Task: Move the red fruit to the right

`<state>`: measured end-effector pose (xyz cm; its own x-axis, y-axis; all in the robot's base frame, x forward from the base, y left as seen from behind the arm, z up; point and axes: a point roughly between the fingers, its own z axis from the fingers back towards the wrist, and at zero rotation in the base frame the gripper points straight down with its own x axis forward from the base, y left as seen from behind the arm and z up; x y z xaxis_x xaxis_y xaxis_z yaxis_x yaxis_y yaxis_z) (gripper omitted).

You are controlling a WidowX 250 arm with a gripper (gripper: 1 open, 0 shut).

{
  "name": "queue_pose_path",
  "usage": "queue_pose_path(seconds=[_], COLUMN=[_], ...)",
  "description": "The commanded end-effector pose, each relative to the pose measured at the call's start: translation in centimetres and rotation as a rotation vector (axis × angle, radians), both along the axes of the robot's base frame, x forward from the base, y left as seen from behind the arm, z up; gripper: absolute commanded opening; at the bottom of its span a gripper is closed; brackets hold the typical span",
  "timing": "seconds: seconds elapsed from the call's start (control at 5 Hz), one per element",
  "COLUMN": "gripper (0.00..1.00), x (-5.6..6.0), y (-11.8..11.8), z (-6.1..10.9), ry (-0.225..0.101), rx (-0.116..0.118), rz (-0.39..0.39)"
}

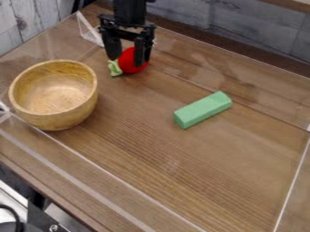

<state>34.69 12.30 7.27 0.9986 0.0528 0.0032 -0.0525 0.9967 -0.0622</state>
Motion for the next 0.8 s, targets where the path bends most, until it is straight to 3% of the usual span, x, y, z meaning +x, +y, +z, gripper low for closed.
queue_pose_path(seconds=[0.0, 0.6], gripper=[1.0, 1.0], x=[0.98, 1.74], y=[1.08, 1.3], z=[1.76, 1.16], ry=[-0.072, -0.101], rx=[0.013, 0.0], rz=[0.017, 0.013])
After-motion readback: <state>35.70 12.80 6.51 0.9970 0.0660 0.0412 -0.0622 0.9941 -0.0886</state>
